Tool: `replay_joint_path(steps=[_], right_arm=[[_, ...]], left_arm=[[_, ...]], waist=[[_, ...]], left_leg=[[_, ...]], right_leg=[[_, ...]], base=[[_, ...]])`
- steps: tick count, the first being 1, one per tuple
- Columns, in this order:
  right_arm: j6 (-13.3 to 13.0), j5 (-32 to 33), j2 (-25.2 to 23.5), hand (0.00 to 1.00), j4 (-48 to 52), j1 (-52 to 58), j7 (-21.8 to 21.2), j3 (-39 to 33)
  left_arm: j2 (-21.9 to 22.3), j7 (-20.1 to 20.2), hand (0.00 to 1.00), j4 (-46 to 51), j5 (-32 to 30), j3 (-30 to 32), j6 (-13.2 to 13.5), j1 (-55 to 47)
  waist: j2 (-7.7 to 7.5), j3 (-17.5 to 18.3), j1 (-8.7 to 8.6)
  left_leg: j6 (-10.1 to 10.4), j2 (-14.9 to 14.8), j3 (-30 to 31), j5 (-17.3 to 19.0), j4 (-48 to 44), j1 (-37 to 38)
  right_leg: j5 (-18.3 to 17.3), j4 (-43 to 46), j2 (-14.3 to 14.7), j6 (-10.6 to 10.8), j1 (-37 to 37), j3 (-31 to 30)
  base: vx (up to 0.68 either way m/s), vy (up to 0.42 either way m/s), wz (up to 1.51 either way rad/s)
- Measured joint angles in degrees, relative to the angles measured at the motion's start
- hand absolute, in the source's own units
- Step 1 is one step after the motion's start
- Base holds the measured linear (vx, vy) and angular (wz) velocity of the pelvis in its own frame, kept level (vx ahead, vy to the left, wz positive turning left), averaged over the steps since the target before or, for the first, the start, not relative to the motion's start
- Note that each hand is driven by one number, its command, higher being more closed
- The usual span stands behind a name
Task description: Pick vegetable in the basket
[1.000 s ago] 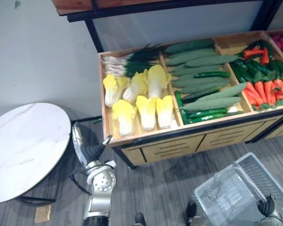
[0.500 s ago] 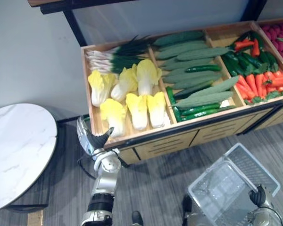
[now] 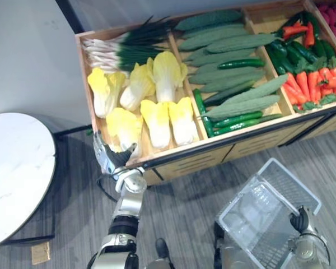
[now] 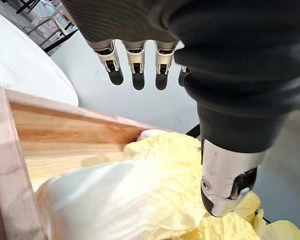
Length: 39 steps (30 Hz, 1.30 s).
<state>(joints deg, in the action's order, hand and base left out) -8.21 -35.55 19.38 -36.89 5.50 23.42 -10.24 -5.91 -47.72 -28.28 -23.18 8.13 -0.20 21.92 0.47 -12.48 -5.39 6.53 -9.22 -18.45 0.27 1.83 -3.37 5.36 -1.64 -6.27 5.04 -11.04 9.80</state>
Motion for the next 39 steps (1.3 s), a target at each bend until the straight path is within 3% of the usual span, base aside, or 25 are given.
replay_joint_path(steps=[15, 28, 39], right_arm=[[-0.73, 0.72, 0.40, 1.00, 1.76, -2.17, 3.40, 1.75], [-2.18, 0.70, 0.43, 1.00, 2.18, -2.28, 5.28, 2.40], [-3.56, 0.67, 2.07, 1.00, 1.35, -3.36, 6.18, 4.90]], left_arm=[[0.16, -3.30, 0.00, -6.96, 1.15, -0.85, -1.69, 7.55], [0.10, -6.64, 0.00, -13.68, 5.23, 2.67, -1.66, 12.08], [-2.51, -8.80, 0.00, -18.28, 6.82, 3.64, -1.61, 15.14]], waist=[[-1.70, -4.20, -0.54], [-2.15, -4.62, -0.57], [-2.28, -4.69, -0.74]], left_leg=[[0.01, -0.17, -1.51, 0.03, -1.02, -2.55], [0.01, -0.15, -1.65, 0.02, -0.93, -3.76], [0.01, -0.10, -1.67, -0.06, -0.37, -4.42]], right_leg=[[-0.40, 4.66, 0.12, -0.46, -6.11, -3.72], [-0.42, 5.64, 0.13, -0.50, -8.05, -4.13], [-0.38, 5.26, 0.16, -0.50, -8.81, -4.13]], base=[[-0.02, -0.017, -0.10], [0.00, -0.003, -0.01], [0.00, 0.000, 0.00]])
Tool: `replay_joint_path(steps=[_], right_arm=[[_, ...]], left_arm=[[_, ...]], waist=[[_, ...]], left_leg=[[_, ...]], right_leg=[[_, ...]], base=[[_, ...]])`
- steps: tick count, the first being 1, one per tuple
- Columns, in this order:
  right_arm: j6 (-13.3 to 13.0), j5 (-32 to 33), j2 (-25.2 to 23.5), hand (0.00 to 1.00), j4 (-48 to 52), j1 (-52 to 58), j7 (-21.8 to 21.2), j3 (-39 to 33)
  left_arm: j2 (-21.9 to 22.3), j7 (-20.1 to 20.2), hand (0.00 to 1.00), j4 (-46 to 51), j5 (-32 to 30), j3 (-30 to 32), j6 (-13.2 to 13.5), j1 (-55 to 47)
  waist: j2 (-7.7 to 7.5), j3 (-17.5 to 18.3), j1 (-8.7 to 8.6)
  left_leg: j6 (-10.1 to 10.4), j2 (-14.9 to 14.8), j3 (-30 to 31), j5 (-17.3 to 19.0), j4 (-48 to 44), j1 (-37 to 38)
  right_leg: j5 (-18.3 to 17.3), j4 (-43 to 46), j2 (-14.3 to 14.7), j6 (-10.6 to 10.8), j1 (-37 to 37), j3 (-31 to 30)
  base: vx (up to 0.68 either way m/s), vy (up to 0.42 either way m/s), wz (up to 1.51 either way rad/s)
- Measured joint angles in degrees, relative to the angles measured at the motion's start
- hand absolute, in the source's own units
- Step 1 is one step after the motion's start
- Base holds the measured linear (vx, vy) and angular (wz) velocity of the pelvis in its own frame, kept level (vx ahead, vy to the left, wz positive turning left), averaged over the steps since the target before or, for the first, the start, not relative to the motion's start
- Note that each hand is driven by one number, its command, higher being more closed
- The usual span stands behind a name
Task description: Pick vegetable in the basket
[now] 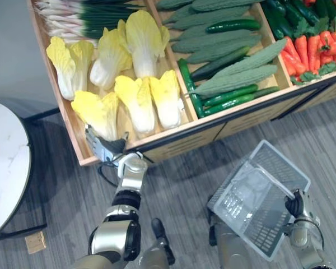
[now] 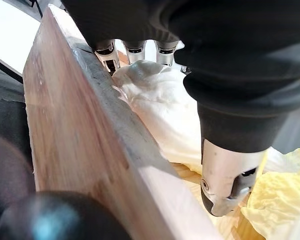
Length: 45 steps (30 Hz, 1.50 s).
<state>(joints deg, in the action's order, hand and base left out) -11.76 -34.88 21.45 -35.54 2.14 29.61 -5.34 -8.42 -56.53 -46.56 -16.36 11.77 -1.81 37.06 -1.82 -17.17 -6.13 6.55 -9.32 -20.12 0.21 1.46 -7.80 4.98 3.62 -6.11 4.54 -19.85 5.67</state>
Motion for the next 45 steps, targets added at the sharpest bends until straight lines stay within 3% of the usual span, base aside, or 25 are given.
replay_joint_path(steps=[1, 5, 14, 22, 27, 37, 43, 45], right_arm=[[-0.18, 0.00, 0.03, 1.00, -0.39, -0.27, 0.02, 0.17], [-0.40, 0.03, 0.06, 1.00, -0.95, -1.14, -0.01, 1.38], [-1.04, 0.01, 0.96, 1.00, -1.34, -2.09, 0.01, 3.31], [-1.38, 0.01, 1.33, 1.00, -1.59, -2.11, -0.16, 3.75], [-1.15, 0.04, 1.22, 1.00, -3.66, -2.11, -0.14, 3.49], [-0.08, -0.08, -0.48, 1.00, -4.75, -1.78, -0.53, 1.00], [0.99, -0.08, -1.17, 1.00, -4.86, 0.35, -2.55, -2.01], [1.21, -0.16, -1.17, 1.00, -4.89, 1.24, -2.93, -2.57]], left_arm=[[-0.64, -0.06, 1.00, -0.89, 0.02, 0.03, -0.02, 0.52], [-2.50, -0.30, 1.00, -1.80, 0.50, 2.40, 0.02, 2.41], [-5.23, -0.27, 1.00, -5.71, 0.56, 3.87, 0.50, 3.67], [-6.29, 1.17, 1.00, -6.17, 2.44, 3.92, 0.59, 3.60], [-4.66, 2.40, 1.00, -5.51, 2.77, 3.58, 1.28, 2.76], [0.82, 3.07, 1.00, 12.56, 1.58, -0.63, 1.10, -7.86], [1.87, 3.12, 1.00, 24.57, -4.59, -0.36, -0.09, -13.15], [2.15, 3.38, 1.00, 27.49, -5.68, -0.29, -0.12, -14.84]], waist=[[-0.11, -0.06, -0.10], [-1.09, -0.60, -0.31], [-1.18, -0.64, -0.42], [-1.25, -0.68, -0.98], [-1.31, -0.70, -1.36], [-1.05, -0.56, -1.34], [-0.23, 0.14, -1.09], [0.62, 1.97, -0.97]], left_leg=[[0.00, 0.02, 0.00, -0.07, 0.17, 0.02], [0.02, 0.00, -0.06, -0.11, 0.41, -0.05], [0.05, 0.10, -0.19, -0.16, 0.56, -0.23], [-0.05, 0.36, -1.05, -0.63, 1.41, 0.56], [-0.04, 0.49, -0.63, -0.62, 1.43, 2.06], [-0.03, 0.50, 0.79, -0.58, 1.24, 3.46], [0.17, -0.05, 2.45, -0.43, 0.40, 4.56], [0.17, -0.08, 3.20, -0.43, 0.39, 4.31]], right_leg=[[0.01, -0.12, 0.01, 0.00, 0.00, 0.02], [0.14, -0.73, 0.12, 0.11, 0.00, 0.00], [0.77, -1.81, 0.19, 0.00, 0.09, -0.25], [2.46, -4.10, 0.30, -0.01, 1.17, -0.83], [2.45, -4.50, 0.11, 0.00, 3.23, -0.08], [2.39, -4.50, -0.16, -0.02, 5.60, 1.34], [1.95, -4.46, -0.01, -0.56, 8.12, 3.11], [1.87, -4.46, -0.01, -0.65, 8.15, 3.51]], base=[[0.00, 0.000, 0.00], [0.02, -0.007, -0.01], [0.02, -0.007, -0.01], [-0.01, -0.011, -0.04], [0.00, -0.006, 0.06], [0.00, -0.008, 0.07], [0.00, -0.016, 0.13], [-0.01, -0.018, 0.12]])
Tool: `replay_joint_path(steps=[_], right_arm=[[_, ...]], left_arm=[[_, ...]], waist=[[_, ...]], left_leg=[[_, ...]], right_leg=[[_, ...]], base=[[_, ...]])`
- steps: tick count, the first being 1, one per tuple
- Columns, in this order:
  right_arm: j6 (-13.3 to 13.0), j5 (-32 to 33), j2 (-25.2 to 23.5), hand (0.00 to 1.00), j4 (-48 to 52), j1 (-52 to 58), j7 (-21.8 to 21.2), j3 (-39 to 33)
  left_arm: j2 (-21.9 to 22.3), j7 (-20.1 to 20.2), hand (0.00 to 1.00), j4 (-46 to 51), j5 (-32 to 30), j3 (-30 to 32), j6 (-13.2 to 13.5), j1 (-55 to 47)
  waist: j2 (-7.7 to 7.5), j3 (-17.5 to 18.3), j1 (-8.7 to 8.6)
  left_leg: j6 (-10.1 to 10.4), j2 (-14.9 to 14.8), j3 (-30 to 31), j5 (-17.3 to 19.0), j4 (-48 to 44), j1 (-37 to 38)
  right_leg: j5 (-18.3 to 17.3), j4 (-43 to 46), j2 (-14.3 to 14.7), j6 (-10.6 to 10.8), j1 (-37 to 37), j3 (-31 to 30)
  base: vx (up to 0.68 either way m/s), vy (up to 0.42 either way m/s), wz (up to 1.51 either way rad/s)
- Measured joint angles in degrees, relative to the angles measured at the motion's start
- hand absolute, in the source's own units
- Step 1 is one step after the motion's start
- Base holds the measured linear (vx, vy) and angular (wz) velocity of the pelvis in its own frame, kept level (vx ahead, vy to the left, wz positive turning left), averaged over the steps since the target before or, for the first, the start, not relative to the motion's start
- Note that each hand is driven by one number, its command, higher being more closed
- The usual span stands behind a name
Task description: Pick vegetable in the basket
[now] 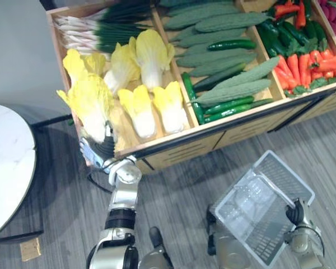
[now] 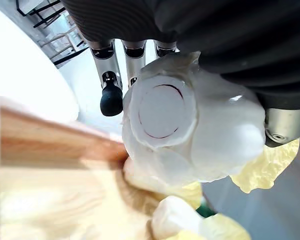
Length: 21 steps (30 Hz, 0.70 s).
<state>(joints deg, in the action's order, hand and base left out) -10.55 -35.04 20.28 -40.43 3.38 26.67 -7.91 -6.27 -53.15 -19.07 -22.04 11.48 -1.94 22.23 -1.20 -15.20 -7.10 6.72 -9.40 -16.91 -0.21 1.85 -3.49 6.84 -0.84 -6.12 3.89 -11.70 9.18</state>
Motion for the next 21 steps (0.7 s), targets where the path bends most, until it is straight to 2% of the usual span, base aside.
replay_joint_path(steps=[2, 4, 7, 9, 11, 16, 21], right_arm=[[0.13, -0.01, 0.09, 1.00, -0.57, 0.99, -0.61, -0.81], [0.39, -0.01, 0.20, 1.00, -0.97, 1.42, -1.18, -1.19], [0.58, -0.06, 0.27, 1.00, -1.06, 2.21, -2.31, -1.58], [0.54, -0.06, 0.94, 1.00, -1.05, 2.73, -4.09, -1.59], [0.53, 0.02, 2.26, 1.00, -1.06, 2.97, -6.90, -1.60], [0.30, 0.09, 7.78, 1.00, -1.05, 1.68, -10.22, -1.42], [0.17, 0.12, 14.75, 1.00, -0.96, -2.53, -13.85, 0.24]], left_arm=[[0.53, 0.28, 1.00, 2.74, -2.06, 0.18, -0.04, -1.75], [0.62, 0.89, 1.00, 5.03, -3.97, 0.10, -0.04, -2.42], [0.42, 2.46, 1.00, 9.43, -5.05, -0.06, 0.03, -3.23], [-1.40, 4.85, 1.00, 13.25, -6.40, -1.30, 0.77, -6.02], [-3.96, 9.42, 1.00, 15.19, -6.43, -3.27, 3.22, -8.21], [-10.41, 16.12, 1.00, 18.38, -6.11, -7.83, 8.04, -12.02], [-15.48, 25.60, 1.00, 20.65, -3.16, -14.90, 14.31, -14.37]], waist=[[0.97, 2.24, 0.44], [1.35, 3.03, 1.08], [1.47, 4.15, 1.31], [1.51, 5.48, 1.49], [1.71, 6.03, 2.22], [2.28, 7.39, 2.57], [2.32, 8.02, 2.68]], left_leg=[[0.00, -0.03, 0.39, 0.00, 0.00, -0.12], [0.00, -0.08, 0.63, 0.00, 0.00, 0.58], [0.06, -0.09, 1.66, 0.04, 0.12, 0.73], [0.05, -0.05, 1.65, 0.04, 0.22, 1.06], [0.05, 0.01, 1.39, 0.01, 0.62, 2.15], [0.09, 0.37, -0.53, 0.19, 1.17, 3.87], [0.52, 0.63, -6.80, 1.24, 2.19, 7.47]], right_leg=[[-0.14, 0.00, -0.02, -0.04, 0.16, 0.41], [-0.22, 0.00, -0.01, -0.03, 1.04, 0.66], [-0.78, 0.00, -0.11, 0.67, 1.99, 1.24], [-0.74, 0.00, -0.12, 0.64, 2.06, 1.18], [-0.56, -0.03, -0.11, 0.48, 2.98, 0.95], [-0.40, 0.02, -0.17, 0.76, 3.06, -0.91], [0.20, -0.33, 0.81, 1.66, 2.87, -6.91]], base=[[0.01, -0.009, 0.09], [0.01, -0.007, 0.07], [-0.02, -0.009, 0.13], [0.02, -0.006, 0.01], [0.03, -0.001, -0.05], [0.01, 0.007, -0.20], [0.00, 0.015, -0.58]])
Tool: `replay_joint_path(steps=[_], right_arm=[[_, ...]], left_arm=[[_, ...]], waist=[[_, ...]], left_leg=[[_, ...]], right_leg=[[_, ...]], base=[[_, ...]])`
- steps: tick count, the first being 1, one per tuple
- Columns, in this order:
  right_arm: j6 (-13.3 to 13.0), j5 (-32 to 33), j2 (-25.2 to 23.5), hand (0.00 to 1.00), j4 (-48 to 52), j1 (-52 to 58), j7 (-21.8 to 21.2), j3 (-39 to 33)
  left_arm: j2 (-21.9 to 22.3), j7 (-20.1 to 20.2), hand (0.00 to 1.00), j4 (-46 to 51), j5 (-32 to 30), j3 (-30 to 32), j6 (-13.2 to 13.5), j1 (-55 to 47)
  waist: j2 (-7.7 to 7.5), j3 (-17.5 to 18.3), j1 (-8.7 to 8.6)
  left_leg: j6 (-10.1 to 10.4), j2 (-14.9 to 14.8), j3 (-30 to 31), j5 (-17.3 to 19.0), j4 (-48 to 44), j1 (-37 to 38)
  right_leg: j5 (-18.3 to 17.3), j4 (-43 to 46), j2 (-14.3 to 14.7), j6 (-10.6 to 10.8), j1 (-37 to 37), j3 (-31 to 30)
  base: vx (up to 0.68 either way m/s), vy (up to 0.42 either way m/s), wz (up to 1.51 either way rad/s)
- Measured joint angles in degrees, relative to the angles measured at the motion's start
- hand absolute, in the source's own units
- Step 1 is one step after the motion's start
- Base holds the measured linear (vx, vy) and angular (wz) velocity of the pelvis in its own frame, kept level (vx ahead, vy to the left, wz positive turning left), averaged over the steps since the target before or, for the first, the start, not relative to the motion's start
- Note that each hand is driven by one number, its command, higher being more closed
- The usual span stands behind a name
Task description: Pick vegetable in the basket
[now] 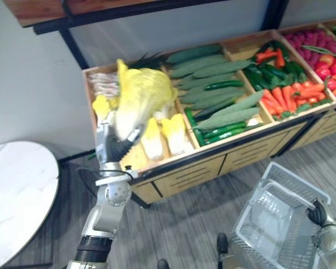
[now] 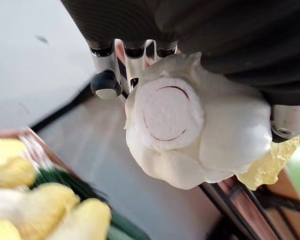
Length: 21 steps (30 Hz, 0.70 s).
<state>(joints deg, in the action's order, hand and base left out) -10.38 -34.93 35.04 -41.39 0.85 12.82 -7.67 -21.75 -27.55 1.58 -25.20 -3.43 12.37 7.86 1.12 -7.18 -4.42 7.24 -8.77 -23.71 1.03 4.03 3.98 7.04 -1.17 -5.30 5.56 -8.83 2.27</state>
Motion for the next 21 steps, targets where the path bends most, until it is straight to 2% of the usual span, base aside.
replay_joint_path(steps=[3, 7, 11, 14, 18, 21], right_arm=[[-0.04, 0.08, 2.50, 1.00, 0.08, -1.77, -1.59, 2.30], [0.03, 0.06, 4.50, 1.00, 2.85, -2.76, -2.56, 6.14], [-0.07, 0.21, 5.83, 1.00, 10.37, -2.92, -4.52, 8.64], [-0.65, 1.28, 7.39, 1.00, 15.28, -3.26, -5.57, 11.94], [-2.55, 2.46, 10.12, 1.00, 19.73, -4.98, -7.25, 15.46], [-3.01, 3.87, 12.34, 1.00, 21.54, -7.49, -8.30, 19.31]], left_arm=[[-2.50, 4.38, 1.00, 0.03, 0.96, -5.75, 2.14, -0.35], [-5.38, 8.81, 1.00, 2.48, 5.63, -12.23, 4.49, -0.37], [-8.31, 13.38, 1.00, 7.21, 13.04, -19.74, 6.76, 0.17], [-9.87, 16.35, 1.00, 7.73, 16.30, -25.43, 8.45, 2.73], [-10.74, 19.97, 1.00, 9.26, 19.32, -32.88, 8.85, 6.93], [-11.02, 22.03, 1.00, 9.52, 20.48, -37.74, 9.60, 8.98]], waist=[[0.17, 0.83, -0.15], [0.26, 1.14, -0.05], [0.42, 1.69, -0.08], [0.65, 2.54, -0.06], [1.05, 3.36, -0.02], [1.76, 3.84, -0.21]], left_leg=[[0.26, -0.06, -4.03, 0.82, 0.49, 2.18], [0.81, -0.15, -9.44, 2.02, 0.78, 5.13], [1.78, -0.72, -15.43, 4.62, -1.54, 7.11], [2.38, -1.57, -18.58, 6.58, -4.15, 7.38], [3.14, -2.94, -24.06, 8.59, -8.51, 7.36], [3.69, -4.03, -26.54, 10.09, -10.63, 7.58]], right_leg=[[0.35, -0.31, 0.87, 0.36, -0.04, -3.59], [1.06, -0.35, 1.96, 0.72, -0.10, -8.23], [1.29, -0.34, 3.30, 0.78, -0.17, -12.48], [1.46, -0.33, 4.09, 0.93, -0.28, -14.71], [1.53, 0.34, 4.92, 1.03, -1.04, -17.50], [1.66, 0.60, 5.88, 1.22, -1.40, -19.39]], base=[[0.03, 0.011, -0.69], [0.04, 0.015, -0.63], [0.03, -0.004, -0.59], [0.01, -0.007, -0.46], [-0.02, -0.008, -0.38], [-0.05, -0.035, -0.38]])
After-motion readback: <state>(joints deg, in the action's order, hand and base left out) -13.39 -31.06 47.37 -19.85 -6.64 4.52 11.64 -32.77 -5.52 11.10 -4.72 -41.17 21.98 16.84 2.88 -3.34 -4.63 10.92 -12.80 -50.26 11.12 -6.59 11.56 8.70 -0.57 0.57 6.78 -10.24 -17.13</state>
